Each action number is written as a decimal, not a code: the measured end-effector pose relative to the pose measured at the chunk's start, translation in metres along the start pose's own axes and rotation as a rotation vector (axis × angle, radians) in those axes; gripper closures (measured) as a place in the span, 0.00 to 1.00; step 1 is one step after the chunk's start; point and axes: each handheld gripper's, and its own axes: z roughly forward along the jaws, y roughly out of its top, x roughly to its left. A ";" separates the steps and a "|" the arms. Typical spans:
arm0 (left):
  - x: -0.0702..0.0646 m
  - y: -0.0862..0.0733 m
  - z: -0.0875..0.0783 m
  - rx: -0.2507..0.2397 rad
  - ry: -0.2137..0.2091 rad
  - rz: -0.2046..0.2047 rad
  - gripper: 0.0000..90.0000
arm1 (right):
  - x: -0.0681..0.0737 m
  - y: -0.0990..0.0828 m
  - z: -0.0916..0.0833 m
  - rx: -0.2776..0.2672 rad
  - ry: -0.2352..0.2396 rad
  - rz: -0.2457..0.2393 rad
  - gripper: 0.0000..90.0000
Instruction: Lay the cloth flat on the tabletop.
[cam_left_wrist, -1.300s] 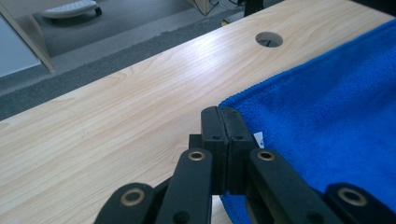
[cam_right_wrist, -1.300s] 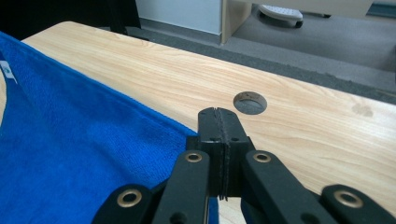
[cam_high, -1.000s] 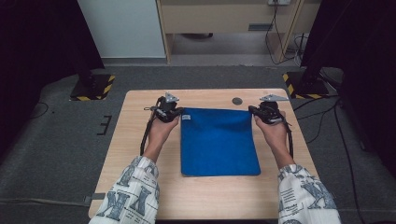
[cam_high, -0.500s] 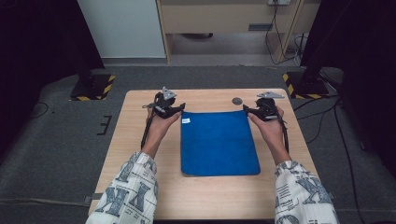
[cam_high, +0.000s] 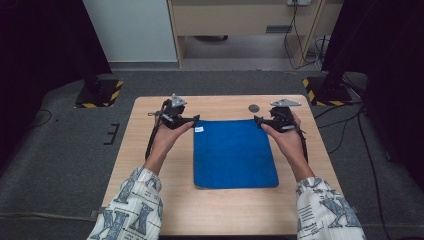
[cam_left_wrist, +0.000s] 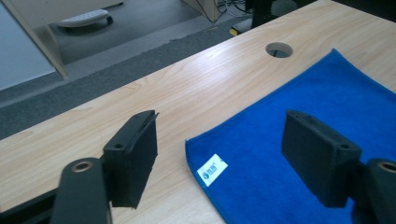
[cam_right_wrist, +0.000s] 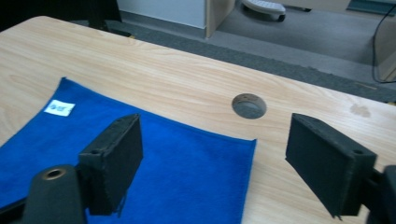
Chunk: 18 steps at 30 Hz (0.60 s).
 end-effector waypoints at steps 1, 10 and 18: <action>-0.001 0.000 -0.001 -0.003 -0.005 -0.004 0.26 | 0.002 0.000 -0.001 -0.001 0.006 -0.002 0.19; -0.005 -0.001 -0.014 -0.030 -0.042 0.002 0.19 | 0.021 -0.007 -0.001 0.008 0.052 -0.006 0.15; -0.007 -0.005 -0.020 -0.036 -0.088 0.005 0.14 | 0.039 -0.014 -0.002 0.013 0.131 0.012 0.13</action>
